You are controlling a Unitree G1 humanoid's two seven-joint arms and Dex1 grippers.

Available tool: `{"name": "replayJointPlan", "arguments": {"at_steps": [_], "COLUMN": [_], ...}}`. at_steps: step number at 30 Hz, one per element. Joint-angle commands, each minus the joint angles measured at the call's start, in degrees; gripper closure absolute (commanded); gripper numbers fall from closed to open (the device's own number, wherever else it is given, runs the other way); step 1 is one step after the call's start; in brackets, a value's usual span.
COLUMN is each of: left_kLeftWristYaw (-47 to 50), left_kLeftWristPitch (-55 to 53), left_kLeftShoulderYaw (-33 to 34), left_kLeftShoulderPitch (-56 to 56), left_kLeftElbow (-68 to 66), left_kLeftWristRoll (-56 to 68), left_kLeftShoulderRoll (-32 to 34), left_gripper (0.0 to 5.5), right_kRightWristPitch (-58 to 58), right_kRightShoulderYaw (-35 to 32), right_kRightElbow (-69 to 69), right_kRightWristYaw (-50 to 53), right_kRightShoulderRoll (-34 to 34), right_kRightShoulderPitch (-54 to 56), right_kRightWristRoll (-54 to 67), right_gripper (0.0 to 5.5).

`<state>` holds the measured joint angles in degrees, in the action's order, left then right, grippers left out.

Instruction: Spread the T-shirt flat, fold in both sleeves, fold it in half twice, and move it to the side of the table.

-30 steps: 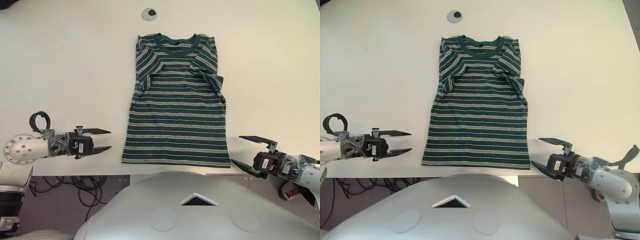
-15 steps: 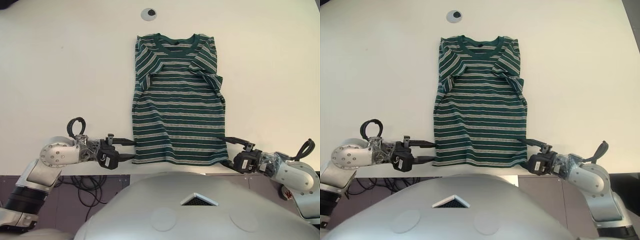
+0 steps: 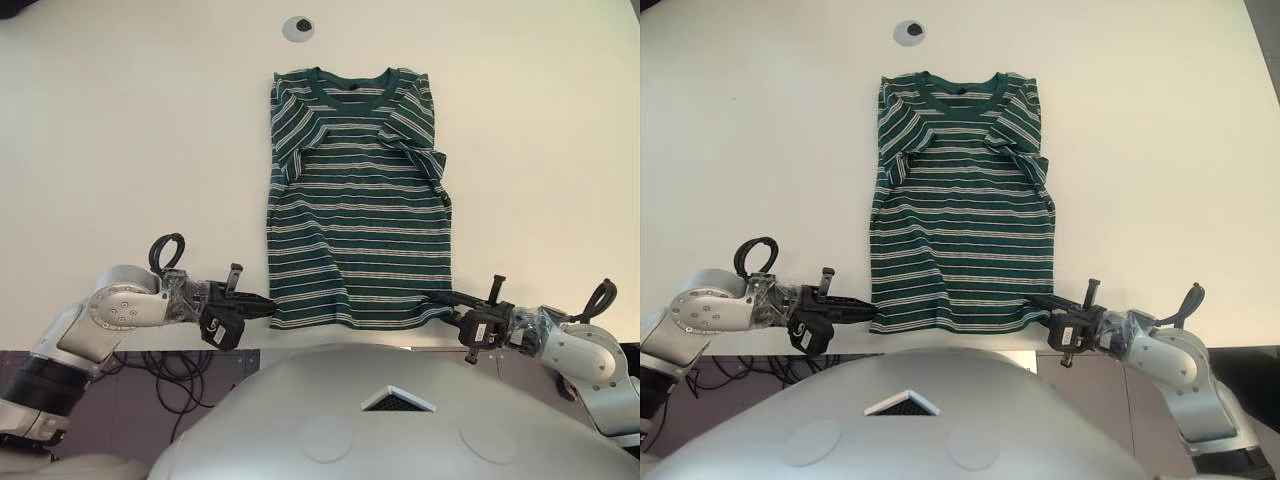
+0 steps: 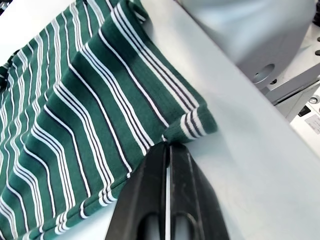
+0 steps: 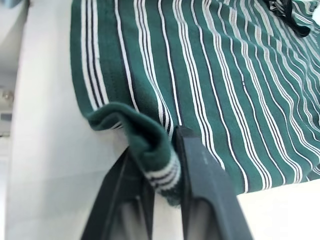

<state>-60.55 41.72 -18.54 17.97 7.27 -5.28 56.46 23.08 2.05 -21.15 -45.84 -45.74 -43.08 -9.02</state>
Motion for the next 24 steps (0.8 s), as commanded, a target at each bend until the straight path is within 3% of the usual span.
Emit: {"name": "replayJointPlan", "arguments": {"at_steps": [1,9,20,24], "left_kLeftWristYaw": [-5.6,-12.0,-24.4,-24.3], "left_kLeftWristPitch": [-10.2,-28.8,-45.5,-50.4], "left_kLeftShoulderYaw": [-2.2,6.3,16.0,20.3], "left_kLeftShoulderPitch": [1.5,3.1,14.9,14.5], "left_kLeftElbow": [2.2,9.5,15.7,20.2], "left_kLeftWristRoll": [7.7,33.0,45.7,50.6], "left_kLeftShoulderRoll": [3.3,7.7,14.4,13.2], "left_gripper": [5.50,5.50,5.50,5.50], "right_kRightWristPitch": [-6.4,-16.8,-25.3,-27.9], "right_kRightShoulderYaw": [-0.3,-5.3,-11.1,-13.8], "right_kRightElbow": [1.3,-9.1,-16.8,-19.5], "right_kRightWristYaw": [-2.3,-11.3,-19.7,-20.6], "right_kRightShoulderRoll": [-2.1,-6.2,-7.3,-6.8], "right_kRightShoulderPitch": [-2.3,-9.1,-13.7,-12.9], "right_kRightWristRoll": [2.0,21.0,33.3,39.0], "right_gripper": [5.45,5.48,5.48,5.48]}}
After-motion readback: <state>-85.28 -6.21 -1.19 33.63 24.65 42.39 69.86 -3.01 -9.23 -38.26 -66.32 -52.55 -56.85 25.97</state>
